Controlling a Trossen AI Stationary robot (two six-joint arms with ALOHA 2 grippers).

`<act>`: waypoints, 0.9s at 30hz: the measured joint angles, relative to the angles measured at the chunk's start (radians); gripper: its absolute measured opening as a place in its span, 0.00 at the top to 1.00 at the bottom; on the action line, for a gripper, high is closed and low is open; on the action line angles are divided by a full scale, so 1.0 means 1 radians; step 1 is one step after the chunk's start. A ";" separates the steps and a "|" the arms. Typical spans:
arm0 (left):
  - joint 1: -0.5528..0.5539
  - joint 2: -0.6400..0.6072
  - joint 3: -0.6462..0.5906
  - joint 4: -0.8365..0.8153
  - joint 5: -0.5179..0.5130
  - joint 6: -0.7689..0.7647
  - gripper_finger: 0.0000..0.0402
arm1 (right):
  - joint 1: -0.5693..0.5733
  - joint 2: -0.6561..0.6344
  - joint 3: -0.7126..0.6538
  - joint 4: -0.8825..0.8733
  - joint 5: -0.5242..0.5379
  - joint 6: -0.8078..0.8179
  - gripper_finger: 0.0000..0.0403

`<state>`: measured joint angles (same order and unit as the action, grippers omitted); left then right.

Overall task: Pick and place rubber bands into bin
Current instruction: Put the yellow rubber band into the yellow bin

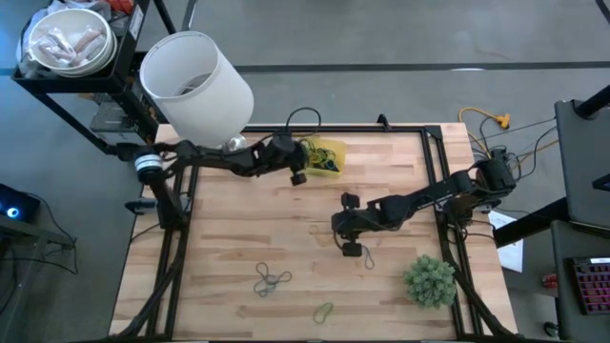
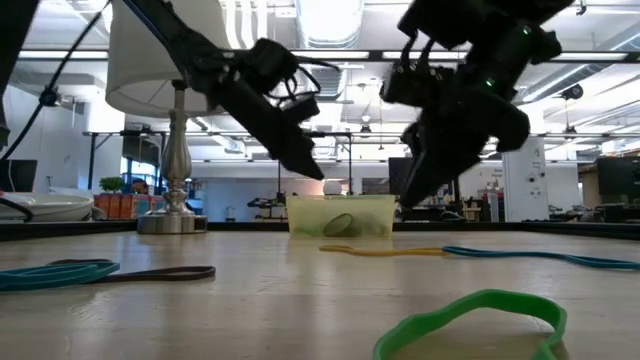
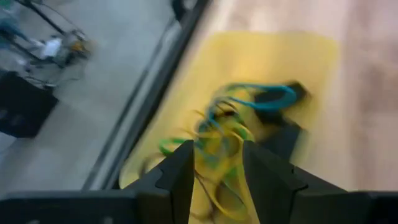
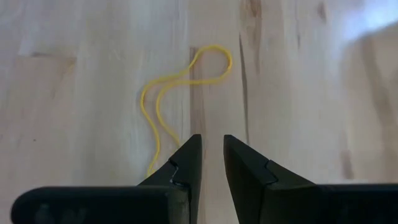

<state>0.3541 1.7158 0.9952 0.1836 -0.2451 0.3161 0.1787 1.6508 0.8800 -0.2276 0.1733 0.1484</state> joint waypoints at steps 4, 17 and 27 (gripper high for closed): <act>-0.069 -0.095 -0.029 -0.147 0.000 -0.014 0.70 | 0.000 0.000 -0.046 0.025 -0.011 0.038 0.85; -0.484 -0.532 -0.390 0.016 0.001 -0.127 0.70 | 0.000 0.007 -0.110 0.329 -0.129 -0.007 0.85; -0.672 -0.766 -0.594 0.149 -0.003 -0.101 0.70 | 0.000 0.136 -0.102 0.372 -0.156 -0.024 0.85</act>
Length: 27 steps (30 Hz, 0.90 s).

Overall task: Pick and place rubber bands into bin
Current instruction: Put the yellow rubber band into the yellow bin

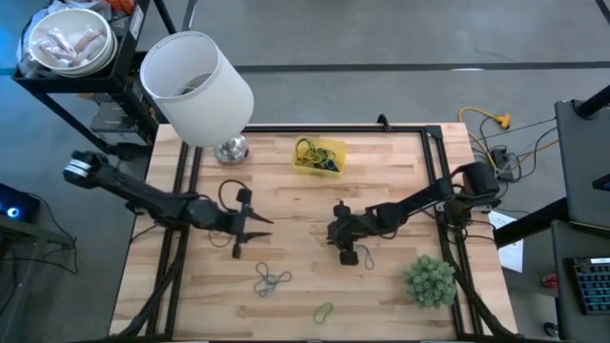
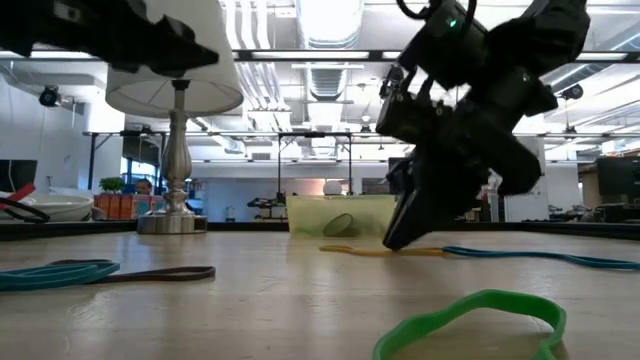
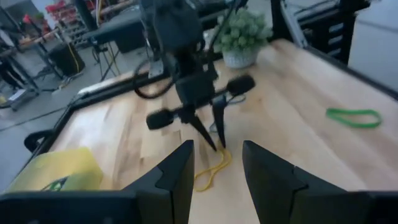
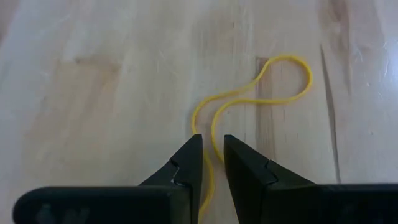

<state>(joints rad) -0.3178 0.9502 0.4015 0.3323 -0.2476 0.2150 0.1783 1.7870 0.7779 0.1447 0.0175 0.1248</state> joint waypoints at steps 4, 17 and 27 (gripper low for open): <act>-0.024 -0.041 -0.001 0.004 -0.001 0.000 0.70 | -0.002 0.011 0.000 0.003 0.004 -0.001 0.84; -0.032 0.000 -0.002 0.004 -0.015 0.000 0.70 | -0.002 0.046 0.005 0.002 0.012 0.037 0.71; -0.032 0.003 -0.002 0.004 -0.015 -0.001 0.70 | -0.002 0.066 0.007 -0.020 0.015 0.032 0.79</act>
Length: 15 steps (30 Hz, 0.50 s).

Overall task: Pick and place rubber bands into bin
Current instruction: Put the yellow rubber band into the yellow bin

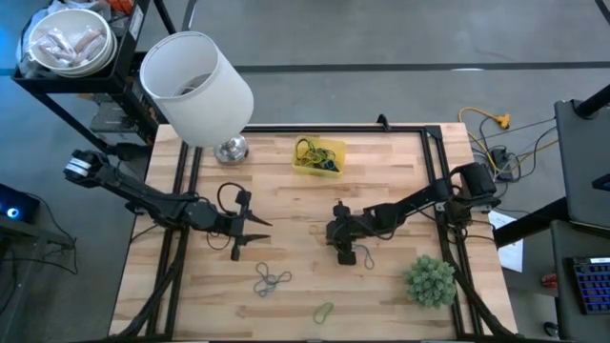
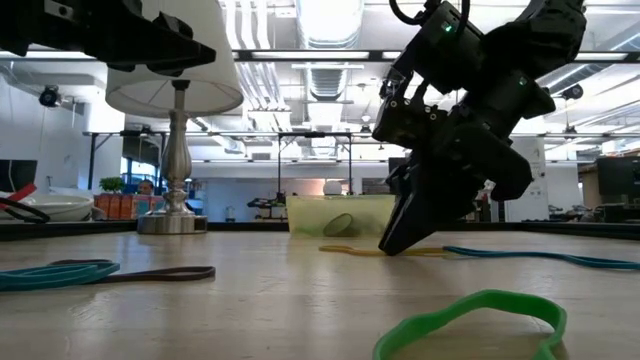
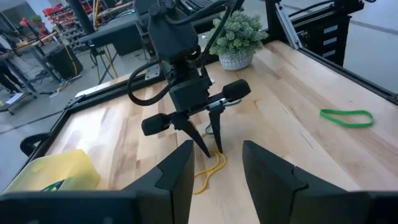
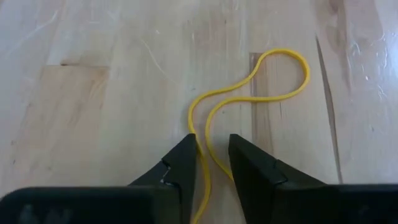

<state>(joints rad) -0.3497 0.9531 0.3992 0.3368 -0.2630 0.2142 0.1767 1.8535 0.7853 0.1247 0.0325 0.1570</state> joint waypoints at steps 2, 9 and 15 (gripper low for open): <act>0.000 0.000 0.000 0.000 0.000 0.000 0.70 | -0.001 0.000 0.000 -0.005 0.000 0.000 0.84; 0.000 0.000 0.000 0.000 0.000 0.000 0.70 | -0.001 0.000 0.000 -0.009 -0.003 -0.034 0.97; 0.000 0.000 0.000 0.000 0.000 0.000 0.70 | 0.004 -0.001 0.033 -0.042 -0.002 -0.093 0.98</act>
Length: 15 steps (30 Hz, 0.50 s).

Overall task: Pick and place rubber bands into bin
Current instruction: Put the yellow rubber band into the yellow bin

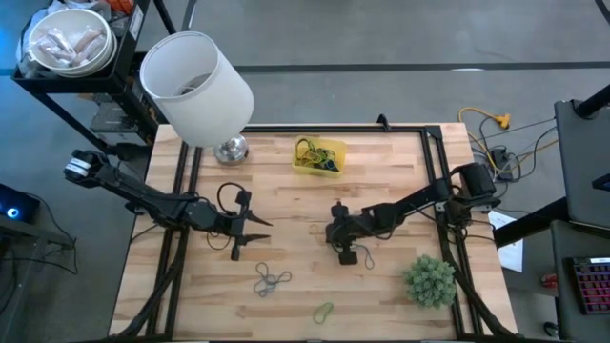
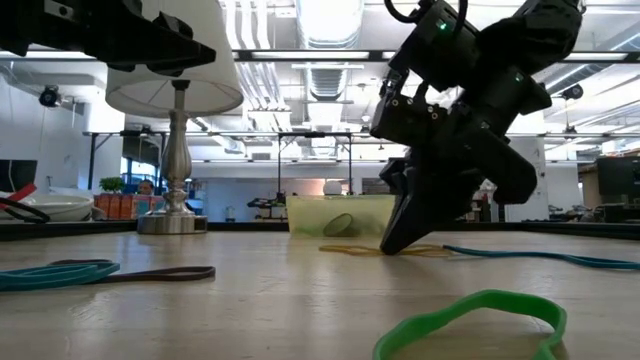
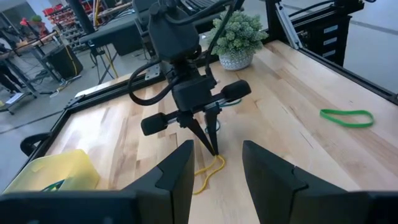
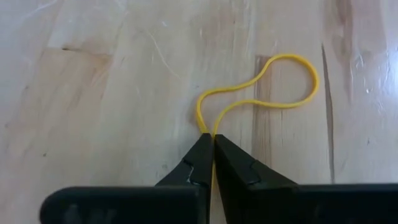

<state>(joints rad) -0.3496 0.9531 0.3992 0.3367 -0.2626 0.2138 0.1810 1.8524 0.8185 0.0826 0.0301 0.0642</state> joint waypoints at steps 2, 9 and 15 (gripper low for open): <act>0.000 0.000 0.000 0.000 0.000 0.000 0.70 | 0.007 -0.003 0.012 -0.009 0.015 -0.023 0.98; 0.001 0.000 0.000 0.000 0.000 0.000 0.70 | 0.056 -0.043 0.019 -0.024 0.149 -0.099 0.98; 0.000 0.000 0.000 0.003 0.000 0.000 0.70 | 0.088 -0.070 0.019 -0.037 0.304 -0.129 0.98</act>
<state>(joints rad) -0.3492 0.9531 0.3996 0.3400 -0.2624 0.2135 0.2685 1.7827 0.8379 0.0453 0.3340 -0.0643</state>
